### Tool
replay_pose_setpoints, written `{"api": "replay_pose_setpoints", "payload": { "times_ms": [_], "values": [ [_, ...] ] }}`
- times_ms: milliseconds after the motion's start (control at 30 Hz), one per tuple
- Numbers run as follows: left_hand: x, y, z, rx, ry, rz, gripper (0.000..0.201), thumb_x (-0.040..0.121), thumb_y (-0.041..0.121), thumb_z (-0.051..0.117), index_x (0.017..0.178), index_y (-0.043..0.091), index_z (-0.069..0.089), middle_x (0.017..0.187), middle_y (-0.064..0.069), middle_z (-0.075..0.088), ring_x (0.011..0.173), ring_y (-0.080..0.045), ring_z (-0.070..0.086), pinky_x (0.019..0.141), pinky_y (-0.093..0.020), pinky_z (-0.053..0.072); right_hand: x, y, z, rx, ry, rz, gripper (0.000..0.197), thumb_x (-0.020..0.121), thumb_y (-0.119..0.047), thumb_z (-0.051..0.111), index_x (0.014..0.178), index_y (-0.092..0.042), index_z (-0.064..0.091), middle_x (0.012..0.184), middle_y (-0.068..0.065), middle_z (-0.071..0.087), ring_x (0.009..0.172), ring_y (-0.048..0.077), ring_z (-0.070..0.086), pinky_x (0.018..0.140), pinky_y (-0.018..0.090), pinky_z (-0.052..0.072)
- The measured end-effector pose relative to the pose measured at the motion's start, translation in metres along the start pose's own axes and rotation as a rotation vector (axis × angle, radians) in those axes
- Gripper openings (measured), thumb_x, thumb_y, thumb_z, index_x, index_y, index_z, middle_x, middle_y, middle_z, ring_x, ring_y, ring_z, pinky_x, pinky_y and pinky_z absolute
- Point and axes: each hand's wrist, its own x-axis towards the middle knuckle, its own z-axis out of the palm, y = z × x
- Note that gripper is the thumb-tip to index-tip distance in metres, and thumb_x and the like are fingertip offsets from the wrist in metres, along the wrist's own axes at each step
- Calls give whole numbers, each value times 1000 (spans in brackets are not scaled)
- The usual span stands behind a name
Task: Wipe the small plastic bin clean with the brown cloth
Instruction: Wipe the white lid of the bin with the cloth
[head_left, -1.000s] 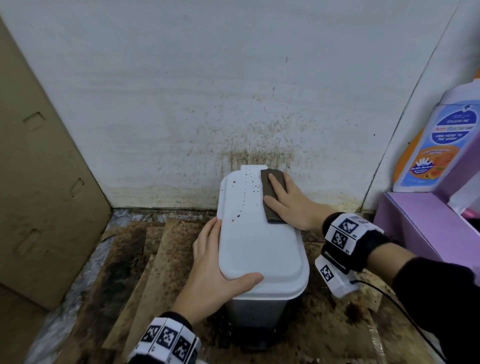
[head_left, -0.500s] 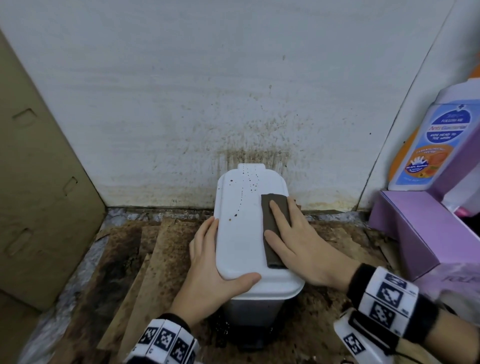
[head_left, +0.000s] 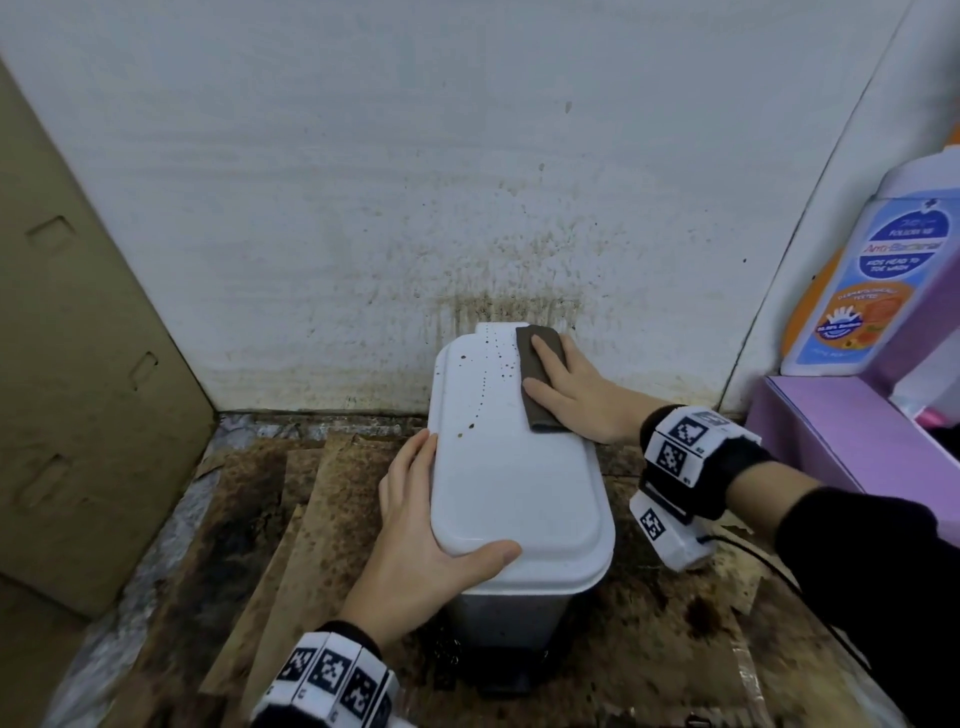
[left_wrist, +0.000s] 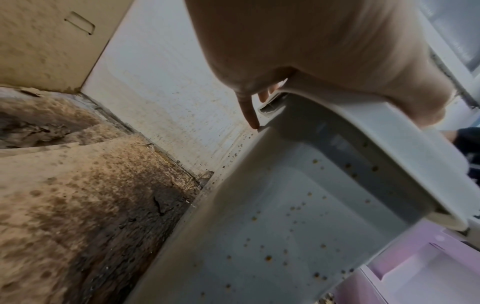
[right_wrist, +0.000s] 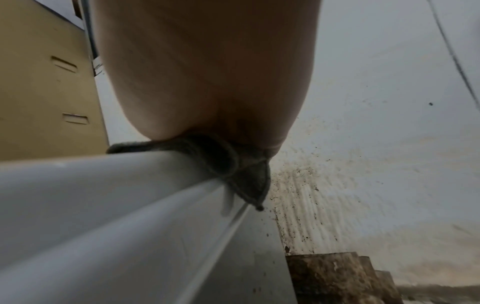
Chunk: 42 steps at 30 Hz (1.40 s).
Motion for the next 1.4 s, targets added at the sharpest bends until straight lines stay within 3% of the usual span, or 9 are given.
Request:
{"api": "replay_pose_setpoints", "payload": {
  "times_ms": [267, 467, 900, 1067, 1233, 1333, 1400],
  "values": [
    [0, -4, 2, 6, 20, 7, 125, 60, 76, 78, 160, 34, 15, 160, 26, 6, 151, -1, 4, 118, -35, 21, -65, -13, 36, -63, 75, -25, 77, 107, -55, 22, 163, -17, -15, 169, 11, -24, 158, 24, -18, 129, 42, -1],
    [-1, -2, 5, 9, 31, 10, 125, 58, 76, 77, 159, 35, 15, 159, 27, 6, 150, 1, 4, 117, -31, 20, -123, -22, 67, -22, 156, -52, 73, 108, -54, 23, 163, -23, -14, 167, 1, -31, 153, 10, -29, 127, 30, -7],
    [-1, 0, 2, 1, 20, 5, 125, 59, 80, 74, 159, 37, 14, 158, 31, 4, 149, 5, 1, 116, -30, 18, -79, -13, 55, 92, 193, -31, 75, 107, -56, 31, 164, -27, -6, 171, 3, -21, 158, 18, -15, 128, 36, -2],
    [-2, 1, 2, 8, 15, 2, 125, 60, 80, 73, 159, 36, 13, 159, 29, 4, 149, 3, 1, 117, -31, 19, -110, -20, 71, 96, 233, -30, 73, 106, -57, 29, 164, -32, -8, 169, -5, -25, 157, 12, -17, 129, 34, -1],
    [-2, 1, 3, 4, 22, 2, 125, 58, 80, 73, 159, 34, 14, 159, 27, 6, 150, 1, 3, 117, -29, 19, -151, -38, 107, 29, 402, -18, 68, 106, -57, 21, 164, -33, -7, 169, -10, -20, 156, 7, -17, 125, 27, -1],
    [-1, -2, 4, -1, 44, 5, 128, 56, 87, 71, 159, 35, 16, 160, 27, 7, 151, 0, 5, 118, -31, 19, -152, -38, 116, 23, 450, -23, 67, 105, -58, 19, 164, -32, -3, 169, -8, -16, 157, 9, -15, 127, 30, 2],
    [-1, -3, 3, -4, 42, 5, 127, 57, 85, 72, 159, 35, 16, 160, 27, 7, 151, 0, 5, 119, -31, 19, -144, -33, 111, 63, 439, -40, 66, 106, -56, 23, 164, -34, 1, 169, -12, -15, 156, 6, -11, 124, 24, 0]
  ]
}}
